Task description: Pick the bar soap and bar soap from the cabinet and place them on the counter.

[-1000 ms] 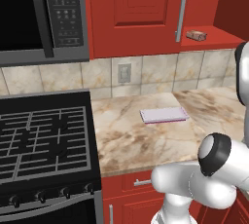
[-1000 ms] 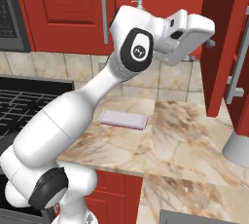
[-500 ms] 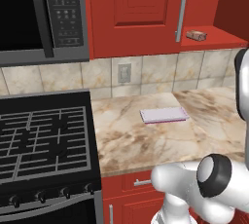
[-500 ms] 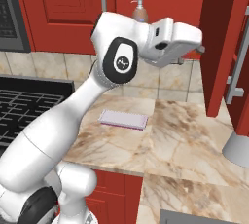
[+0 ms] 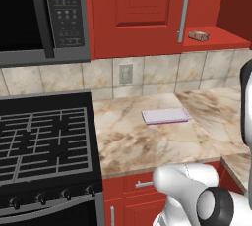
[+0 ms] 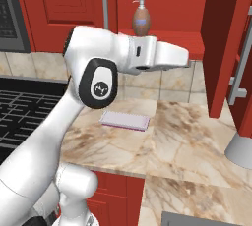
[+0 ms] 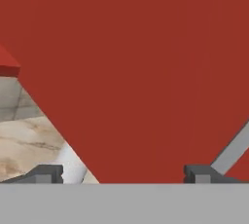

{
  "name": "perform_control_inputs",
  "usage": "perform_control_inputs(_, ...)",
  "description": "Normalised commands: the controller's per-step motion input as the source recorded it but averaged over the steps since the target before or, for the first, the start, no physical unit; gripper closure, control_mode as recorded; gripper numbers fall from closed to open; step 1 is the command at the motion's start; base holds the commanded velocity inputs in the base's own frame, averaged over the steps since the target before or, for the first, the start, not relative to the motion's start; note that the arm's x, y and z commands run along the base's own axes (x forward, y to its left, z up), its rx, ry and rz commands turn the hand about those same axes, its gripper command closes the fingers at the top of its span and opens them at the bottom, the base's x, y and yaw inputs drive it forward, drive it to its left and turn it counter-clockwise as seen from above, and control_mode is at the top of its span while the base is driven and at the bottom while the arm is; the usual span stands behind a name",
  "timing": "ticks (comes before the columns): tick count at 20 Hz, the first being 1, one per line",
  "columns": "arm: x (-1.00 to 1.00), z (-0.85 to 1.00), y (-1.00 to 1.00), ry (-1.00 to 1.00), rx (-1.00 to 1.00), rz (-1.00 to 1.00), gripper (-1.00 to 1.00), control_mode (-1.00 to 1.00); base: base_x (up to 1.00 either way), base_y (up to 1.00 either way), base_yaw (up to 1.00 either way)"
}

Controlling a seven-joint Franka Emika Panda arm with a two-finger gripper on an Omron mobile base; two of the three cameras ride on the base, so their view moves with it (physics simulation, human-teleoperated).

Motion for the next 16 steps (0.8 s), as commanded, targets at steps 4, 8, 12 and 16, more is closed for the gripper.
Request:
perform_control_inputs(4,-0.42,-0.01,0.55,-0.2,0.07,0.08,-1.0,-1.0,0.0,0.0,0.0)
perform_control_inputs(8,-0.34,0.0,0.55,-0.18,0.09,0.1,-1.0,-1.0,0.0,0.0,0.0)
perform_control_inputs(12,-0.29,-0.01,0.54,-0.15,0.1,0.14,-1.0,-1.0,0.0,0.0,0.0)
perform_control_inputs(16,-0.28,-0.07,0.5,-0.15,0.07,0.18,-1.0,-1.0,0.0,0.0,0.0)
